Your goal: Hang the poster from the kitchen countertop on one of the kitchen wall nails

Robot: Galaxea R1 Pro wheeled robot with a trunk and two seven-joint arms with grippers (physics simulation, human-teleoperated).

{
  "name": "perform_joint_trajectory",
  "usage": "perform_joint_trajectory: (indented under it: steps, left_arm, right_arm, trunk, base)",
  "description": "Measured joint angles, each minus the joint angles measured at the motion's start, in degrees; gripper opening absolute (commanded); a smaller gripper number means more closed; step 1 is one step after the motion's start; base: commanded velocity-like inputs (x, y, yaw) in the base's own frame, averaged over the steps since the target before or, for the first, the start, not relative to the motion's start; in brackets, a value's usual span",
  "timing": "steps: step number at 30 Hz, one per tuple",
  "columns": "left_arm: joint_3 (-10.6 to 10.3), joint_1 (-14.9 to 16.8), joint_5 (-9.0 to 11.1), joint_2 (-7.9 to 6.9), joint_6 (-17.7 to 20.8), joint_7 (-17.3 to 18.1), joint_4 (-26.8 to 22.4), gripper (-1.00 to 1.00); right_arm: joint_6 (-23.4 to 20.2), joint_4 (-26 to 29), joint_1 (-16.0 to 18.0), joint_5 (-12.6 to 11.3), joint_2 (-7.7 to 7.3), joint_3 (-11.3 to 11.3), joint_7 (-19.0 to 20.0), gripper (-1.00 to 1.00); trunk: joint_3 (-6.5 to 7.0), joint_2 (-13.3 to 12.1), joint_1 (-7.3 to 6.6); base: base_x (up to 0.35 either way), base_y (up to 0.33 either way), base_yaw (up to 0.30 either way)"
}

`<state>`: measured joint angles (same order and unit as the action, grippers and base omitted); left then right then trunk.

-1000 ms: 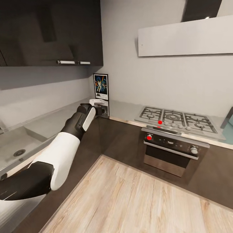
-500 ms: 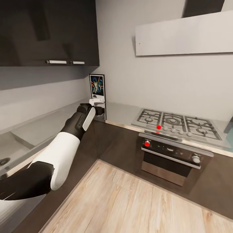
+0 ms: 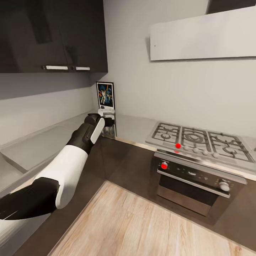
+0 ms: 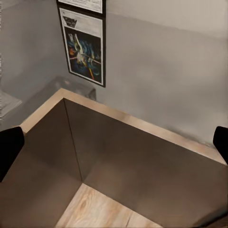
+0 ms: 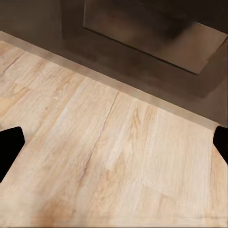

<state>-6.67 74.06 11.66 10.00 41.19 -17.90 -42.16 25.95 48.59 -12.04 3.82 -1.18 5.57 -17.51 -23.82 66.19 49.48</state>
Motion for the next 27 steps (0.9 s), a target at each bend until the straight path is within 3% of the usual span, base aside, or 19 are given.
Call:
perform_joint_trajectory:
  steps: [1,2,6,17,27]
  left_arm:
    - [-0.05,0.0,-0.01,0.0,0.03,0.07,-0.01,1.0]
    - [-0.01,0.0,0.1,0.0,0.1,0.1,0.0,1.0]
    - [-0.01,0.0,-0.04,0.0,0.2,0.21,-0.05,1.0]
    - [0.08,-0.01,-0.05,0.0,0.17,0.17,0.01,1.0]
    - [0.19,-0.01,-0.29,0.0,0.07,-0.17,0.1,1.0]
  right_arm:
    - [0.01,-0.89,0.0,-0.08,0.25,-0.08,0.05,1.0]
    - [0.11,-6.75,-0.01,-0.32,0.65,-0.19,0.17,1.0]
    - [0.15,-9.35,0.01,-0.3,0.81,-0.14,0.09,1.0]
    - [0.16,-10.21,0.01,-0.31,0.86,-0.12,0.0,1.0]
    - [0.17,-10.41,0.01,-0.24,0.86,-0.1,-0.13,1.0]
  trunk:
    - [0.0,0.01,-0.01]
    - [0.01,0.01,-0.01]
    - [0.14,0.01,0.0]
    - [0.63,0.02,-0.01]
    - [0.73,0.01,0.0]
  base:
    - [0.244,0.248,-0.076]
    - [0.245,0.25,-0.113]
    - [0.143,0.147,-0.194]
    - [0.159,0.062,-0.224]
    - [0.279,0.078,0.042]
